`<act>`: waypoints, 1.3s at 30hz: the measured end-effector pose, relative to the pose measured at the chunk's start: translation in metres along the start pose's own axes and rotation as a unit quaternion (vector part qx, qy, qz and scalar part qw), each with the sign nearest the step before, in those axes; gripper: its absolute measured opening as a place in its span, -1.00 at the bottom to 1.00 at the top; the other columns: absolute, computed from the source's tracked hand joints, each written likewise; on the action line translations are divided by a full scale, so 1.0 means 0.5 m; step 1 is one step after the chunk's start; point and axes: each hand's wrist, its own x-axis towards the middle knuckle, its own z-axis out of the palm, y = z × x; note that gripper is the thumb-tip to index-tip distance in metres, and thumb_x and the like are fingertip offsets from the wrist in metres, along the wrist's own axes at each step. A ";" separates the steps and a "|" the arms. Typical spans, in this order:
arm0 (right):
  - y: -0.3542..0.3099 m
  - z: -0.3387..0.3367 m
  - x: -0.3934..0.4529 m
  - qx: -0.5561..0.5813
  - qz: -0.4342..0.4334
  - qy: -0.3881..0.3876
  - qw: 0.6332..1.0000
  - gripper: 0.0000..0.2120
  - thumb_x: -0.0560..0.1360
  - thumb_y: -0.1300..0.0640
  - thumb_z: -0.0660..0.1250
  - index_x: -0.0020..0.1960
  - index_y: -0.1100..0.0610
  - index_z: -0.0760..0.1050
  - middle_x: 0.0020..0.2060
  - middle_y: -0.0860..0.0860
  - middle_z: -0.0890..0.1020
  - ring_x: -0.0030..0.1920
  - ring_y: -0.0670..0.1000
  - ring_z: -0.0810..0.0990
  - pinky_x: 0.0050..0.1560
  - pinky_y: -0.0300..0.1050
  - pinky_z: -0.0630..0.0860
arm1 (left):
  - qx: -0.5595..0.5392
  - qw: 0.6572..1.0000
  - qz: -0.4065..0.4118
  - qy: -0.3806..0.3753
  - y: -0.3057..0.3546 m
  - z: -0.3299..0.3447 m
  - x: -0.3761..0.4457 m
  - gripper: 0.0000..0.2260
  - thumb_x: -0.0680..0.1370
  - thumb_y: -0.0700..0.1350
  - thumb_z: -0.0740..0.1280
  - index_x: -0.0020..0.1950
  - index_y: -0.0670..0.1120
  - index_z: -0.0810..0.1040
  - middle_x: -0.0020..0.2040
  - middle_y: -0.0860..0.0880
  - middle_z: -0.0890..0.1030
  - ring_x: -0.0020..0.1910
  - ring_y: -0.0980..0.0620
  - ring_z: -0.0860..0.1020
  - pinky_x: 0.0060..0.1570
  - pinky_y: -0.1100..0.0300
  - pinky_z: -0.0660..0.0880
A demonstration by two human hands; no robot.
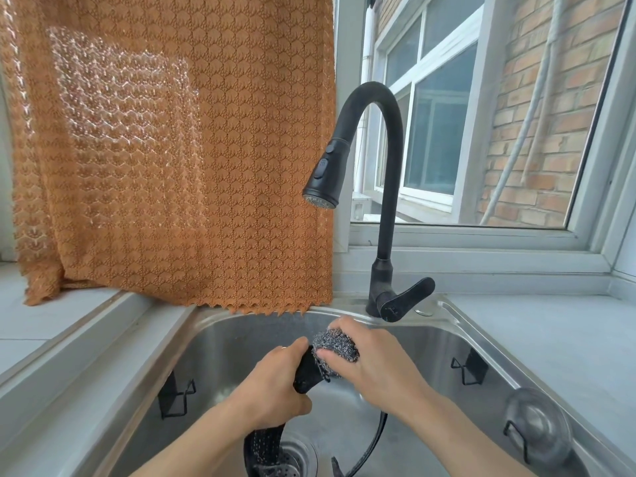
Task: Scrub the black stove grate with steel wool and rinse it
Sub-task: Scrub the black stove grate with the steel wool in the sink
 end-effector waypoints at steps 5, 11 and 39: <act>0.016 -0.007 0.004 -0.024 0.022 0.030 0.999 -0.72 0.55 -0.28 0.29 0.13 -0.15 0.40 -0.17 -0.15 0.61 -0.14 -0.01 0.58 -0.06 0.00 0.54 | 0.019 1.000 -0.015 -0.015 0.000 -0.005 0.006 -0.63 0.34 -0.12 0.46 0.03 -0.01 0.35 -0.06 -0.09 0.45 -0.10 -0.17 0.50 -0.15 0.02 0.42; 0.043 -0.008 0.002 -0.040 0.077 0.041 0.995 -0.73 0.58 -0.25 0.27 0.12 -0.11 0.36 -0.25 -0.06 0.60 -0.20 0.03 0.60 -0.11 0.06 0.59 | 0.017 0.999 -0.032 -0.027 -0.010 -0.012 0.006 -0.60 0.34 -0.06 0.47 0.08 0.06 0.37 -0.03 -0.05 0.41 0.01 -0.20 0.51 -0.06 0.00 0.50; 0.104 -0.010 -0.001 -0.157 0.233 -0.187 0.941 -0.71 0.50 -0.05 0.38 0.01 0.13 0.41 -0.02 0.11 0.65 -0.05 0.20 0.66 -0.16 -0.08 0.50 | -0.062 0.994 -0.064 -0.068 0.009 -0.032 -0.020 -0.18 0.51 -0.20 0.46 0.65 -0.11 0.05 0.37 -0.05 0.42 0.23 0.01 0.45 0.33 0.08 0.45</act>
